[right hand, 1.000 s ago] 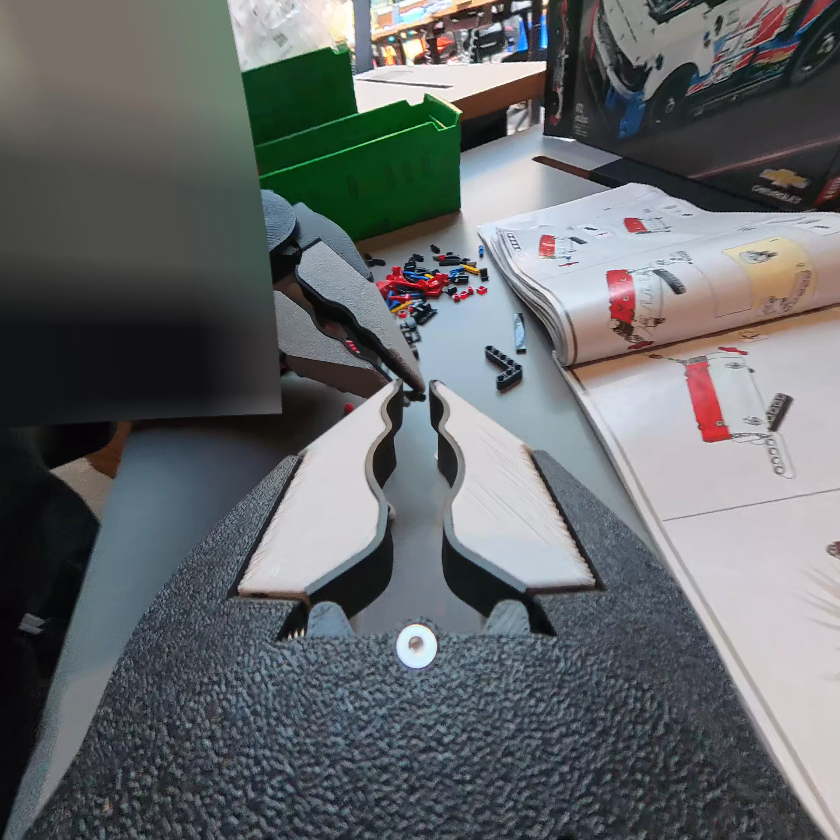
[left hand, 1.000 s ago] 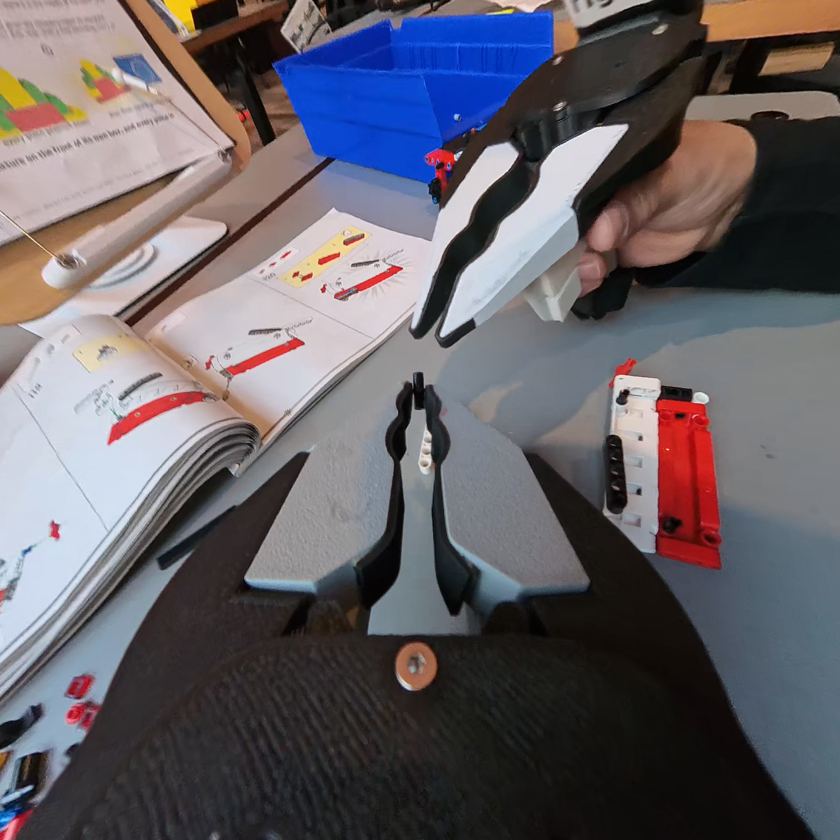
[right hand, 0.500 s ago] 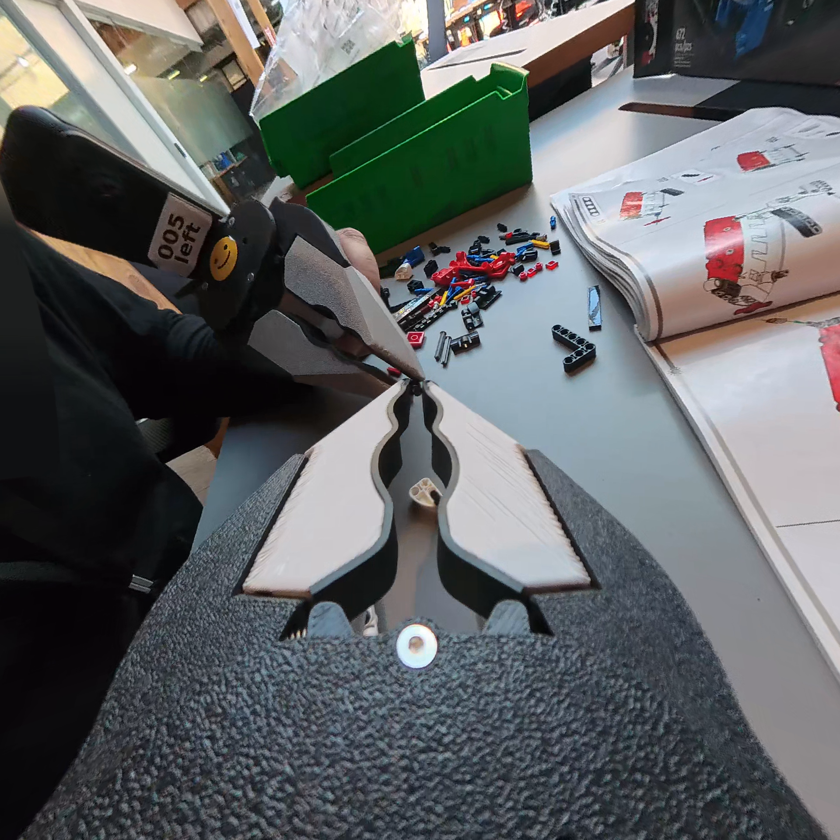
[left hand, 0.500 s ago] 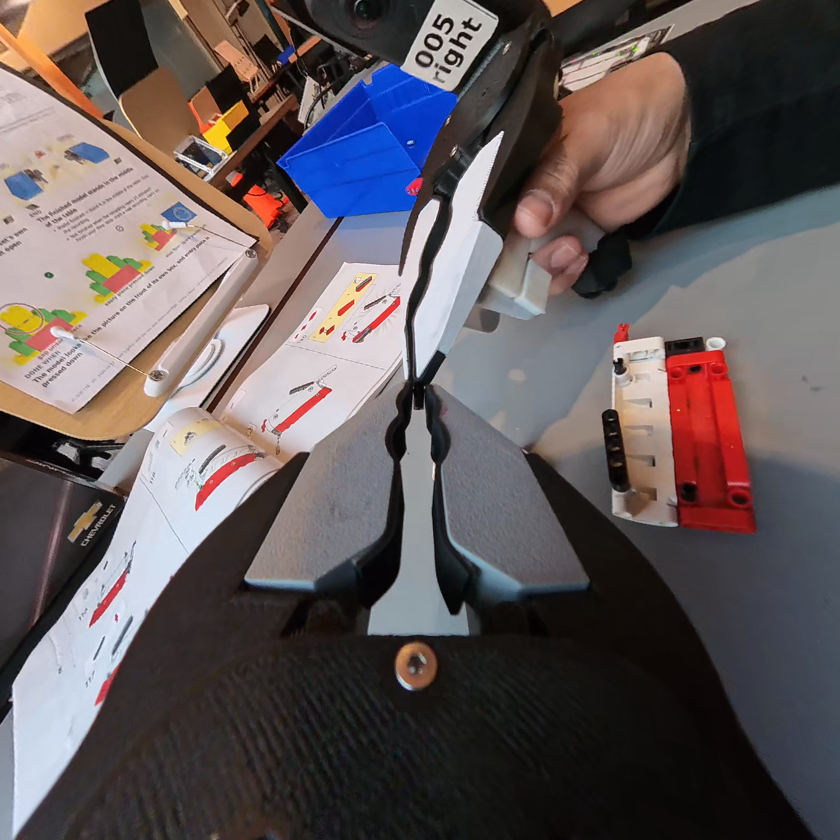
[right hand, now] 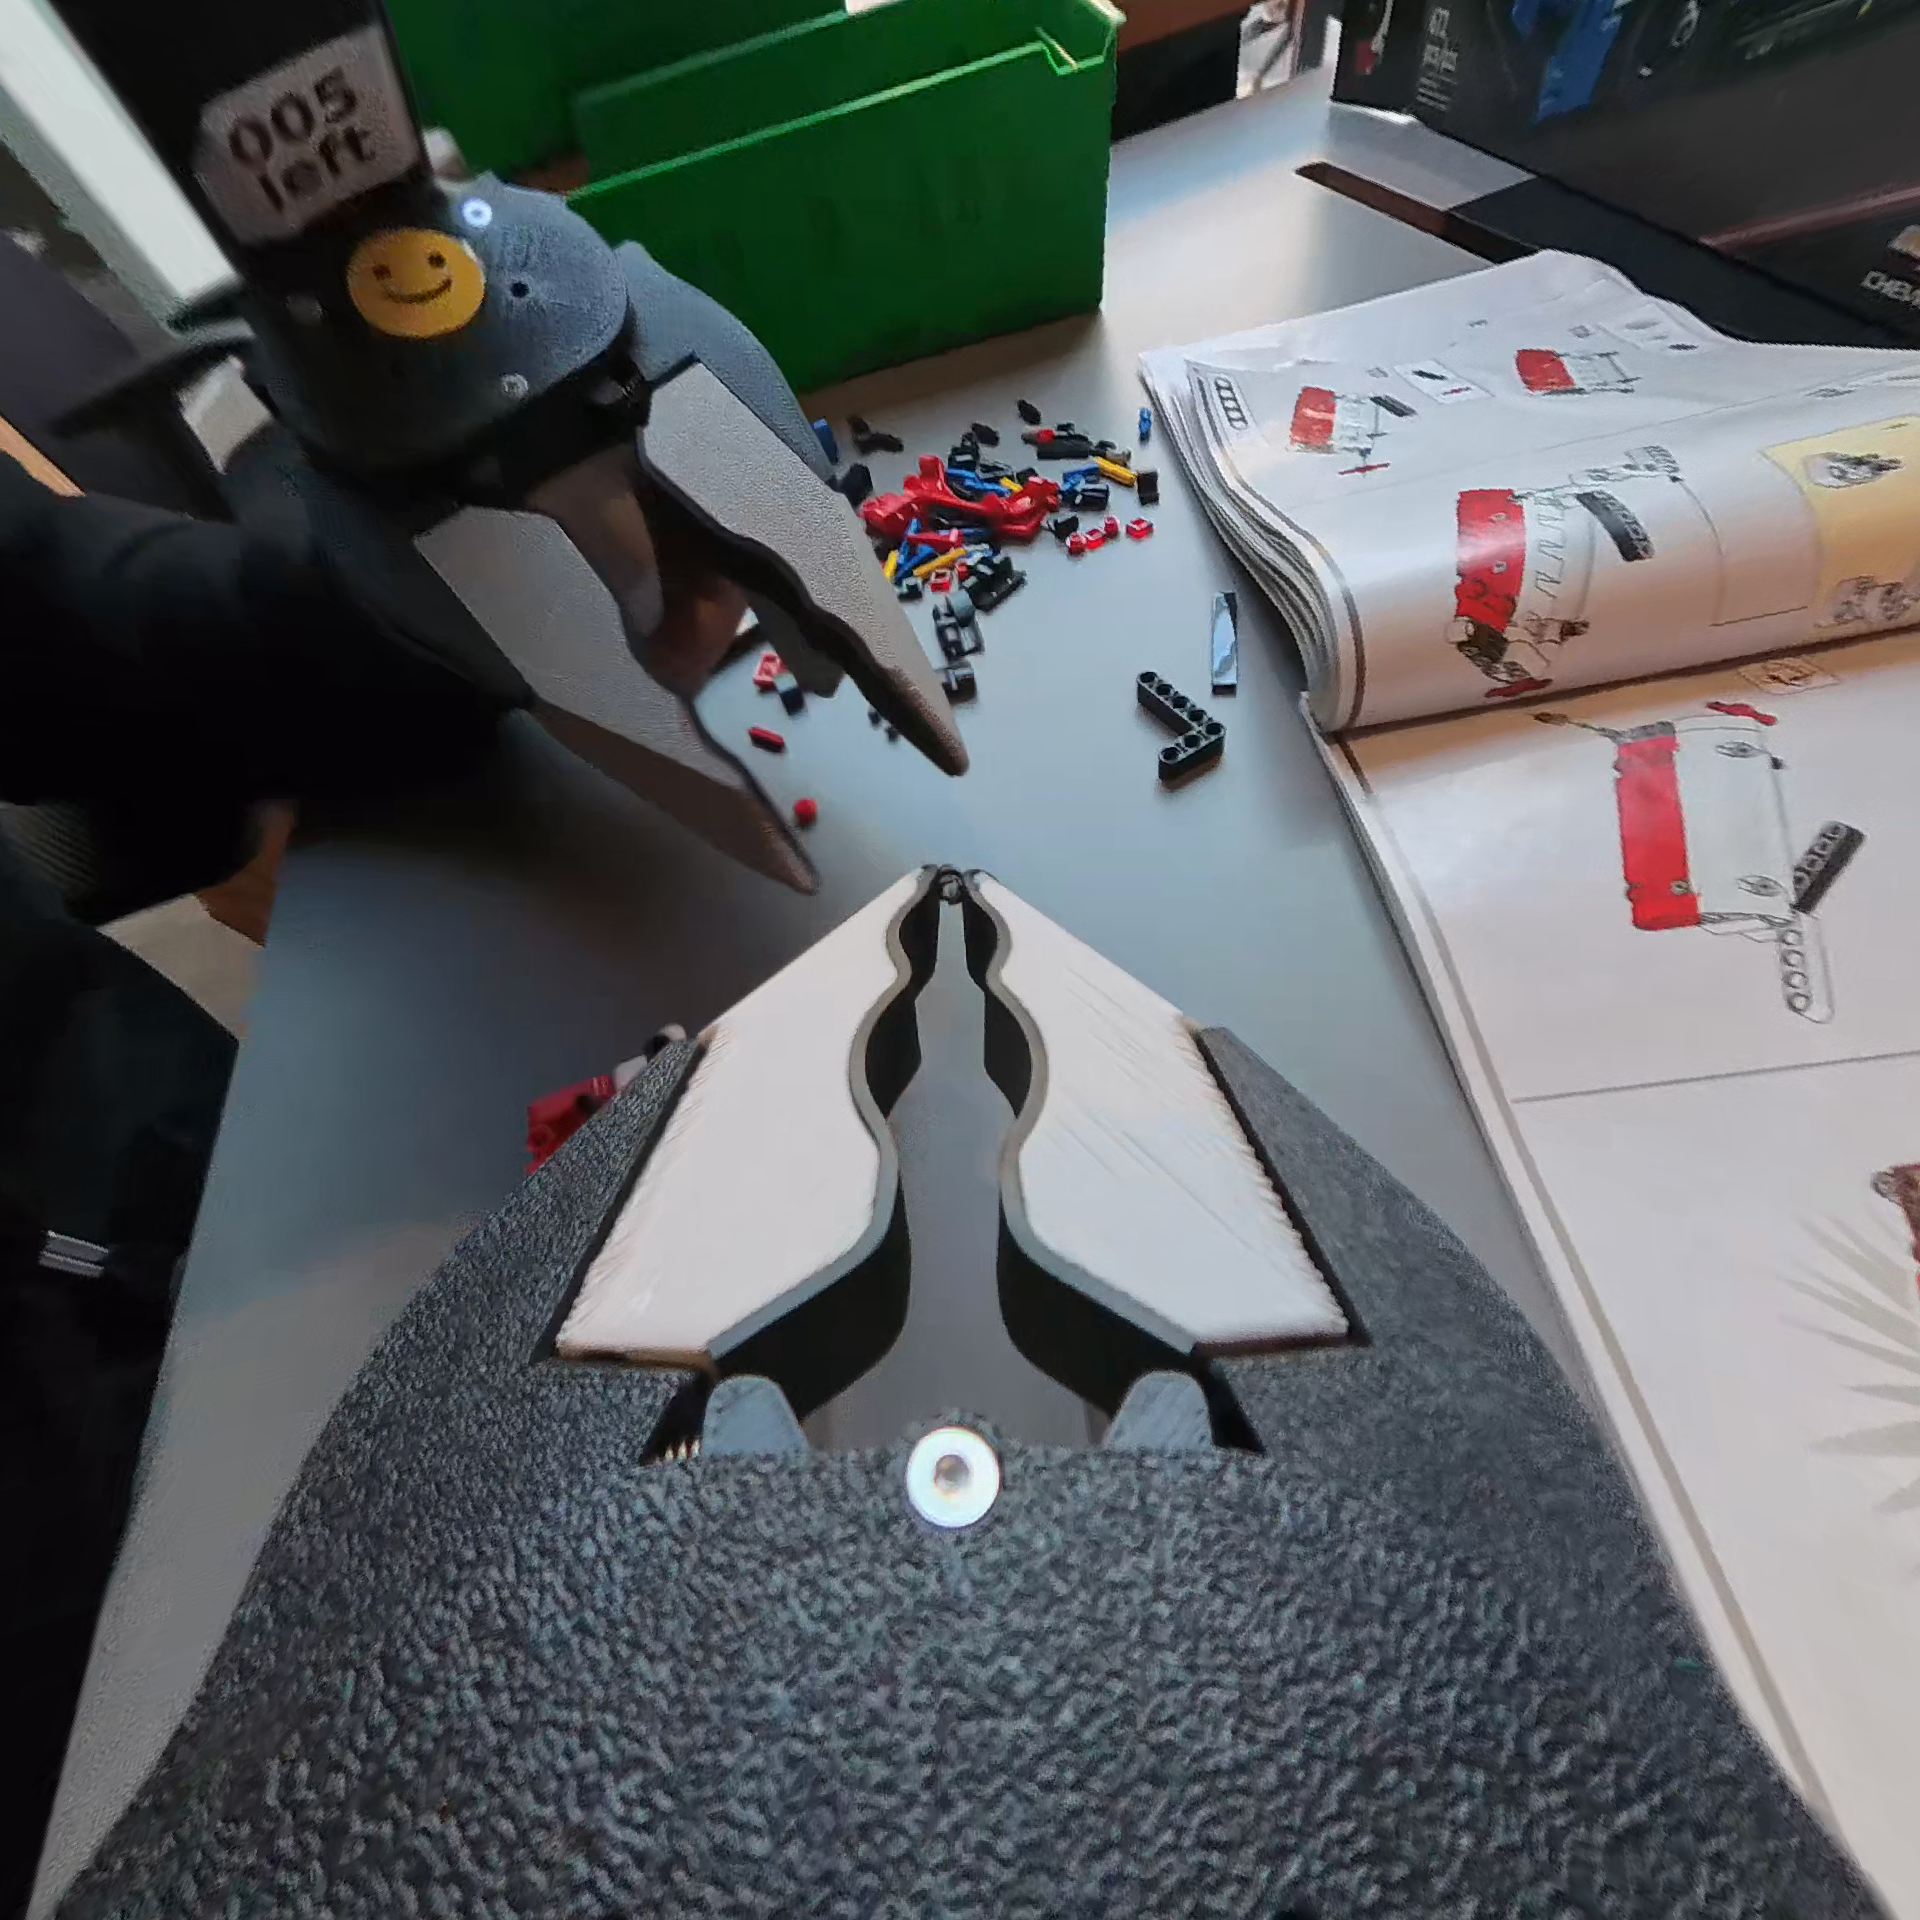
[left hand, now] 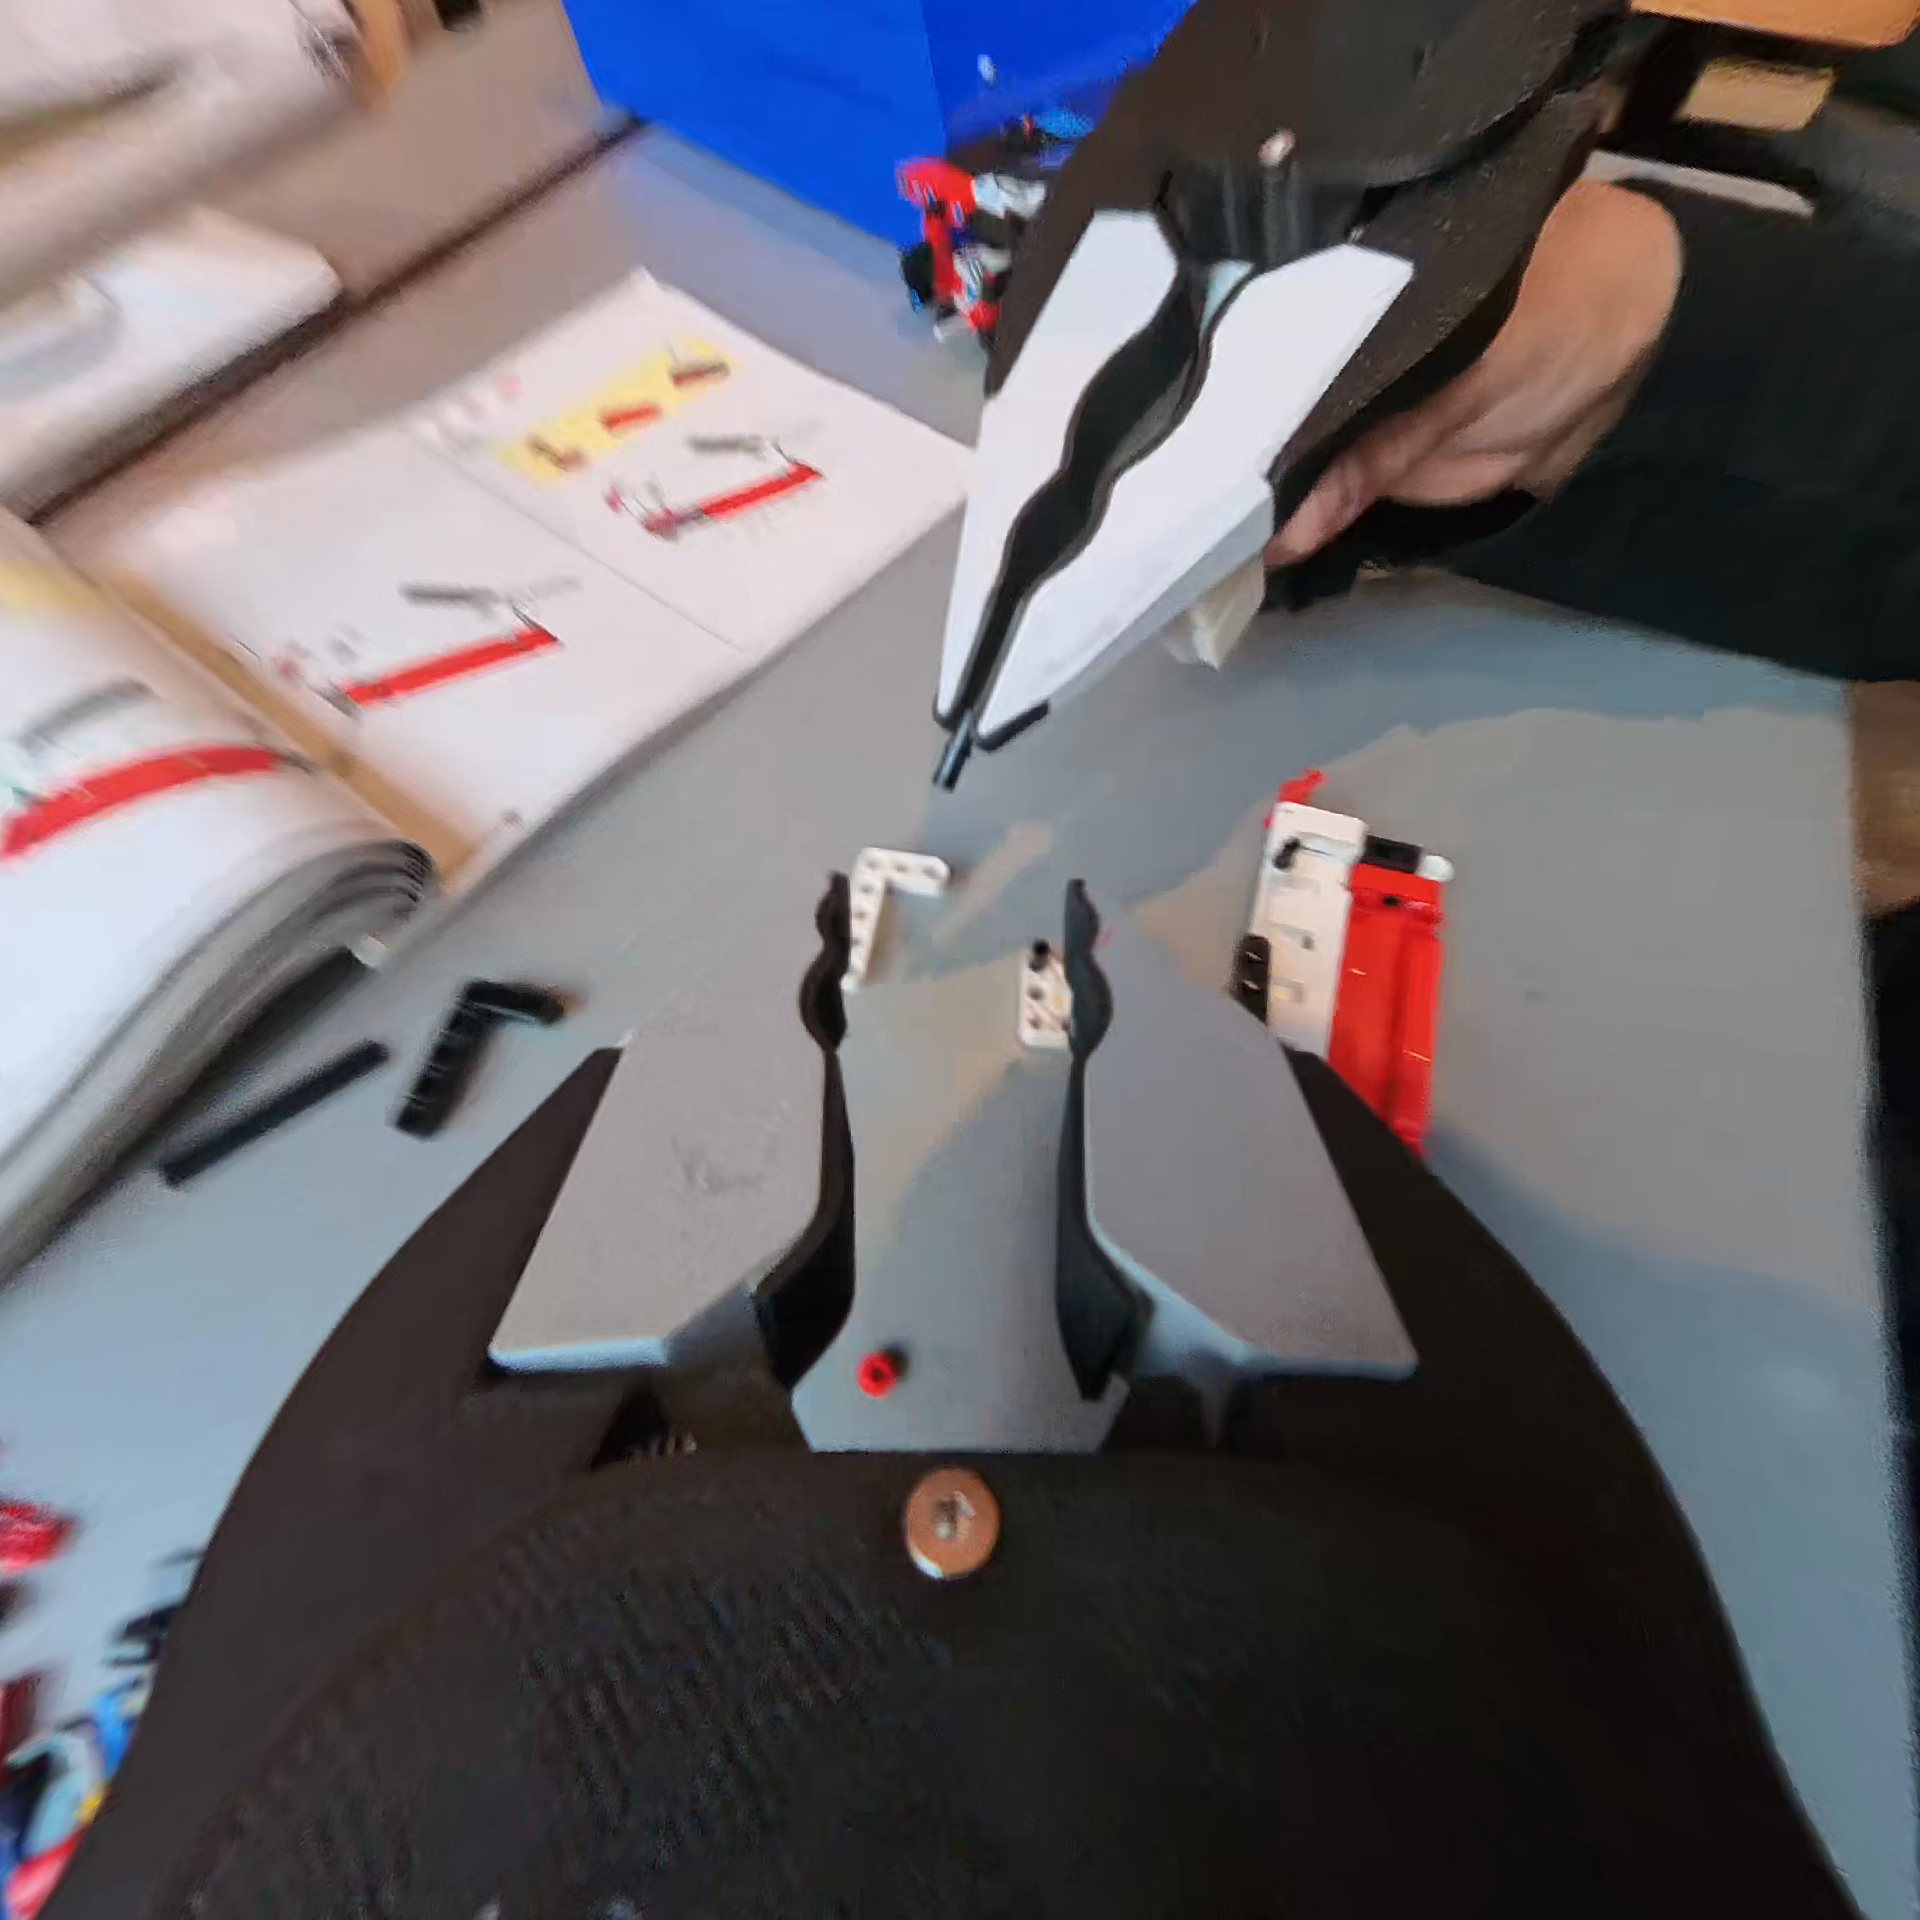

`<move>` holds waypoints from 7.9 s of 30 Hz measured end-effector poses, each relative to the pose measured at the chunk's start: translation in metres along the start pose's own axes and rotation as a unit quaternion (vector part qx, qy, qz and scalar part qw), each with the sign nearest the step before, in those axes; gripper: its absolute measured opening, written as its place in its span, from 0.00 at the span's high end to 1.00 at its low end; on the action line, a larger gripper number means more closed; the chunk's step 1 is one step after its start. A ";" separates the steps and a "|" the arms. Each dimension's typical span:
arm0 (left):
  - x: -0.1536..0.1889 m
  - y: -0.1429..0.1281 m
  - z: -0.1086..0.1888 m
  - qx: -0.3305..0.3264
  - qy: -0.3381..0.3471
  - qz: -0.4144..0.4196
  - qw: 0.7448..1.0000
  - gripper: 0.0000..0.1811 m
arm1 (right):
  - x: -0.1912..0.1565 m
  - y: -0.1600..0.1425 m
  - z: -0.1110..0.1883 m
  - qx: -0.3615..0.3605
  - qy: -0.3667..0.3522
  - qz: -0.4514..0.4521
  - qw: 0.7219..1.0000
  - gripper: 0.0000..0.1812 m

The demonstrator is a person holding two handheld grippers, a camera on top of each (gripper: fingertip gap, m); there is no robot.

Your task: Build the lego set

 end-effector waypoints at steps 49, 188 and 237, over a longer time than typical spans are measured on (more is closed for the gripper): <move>0.026 -0.024 -0.060 -0.121 -0.103 -0.094 0.983 0.88 | -0.029 -0.037 0.005 -0.147 -0.014 0.050 0.988 0.98; 0.014 -0.031 -0.045 -0.122 -0.078 -0.080 0.986 0.89 | -0.011 -0.016 0.000 -0.034 -0.108 0.046 0.993 0.93; -0.026 -0.012 -0.025 -0.155 0.078 0.123 0.977 0.89 | 0.012 0.002 0.073 0.219 -0.269 -0.066 0.936 0.96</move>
Point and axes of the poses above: each gripper's, where its closed fingertips meet, z back along the fingers, y out of its top, x = y × z across the jaws, the point moved 6 cm from there along z, back along the fingers, and after that the axes turned 3 degrees about z, right-handed, at the moved point
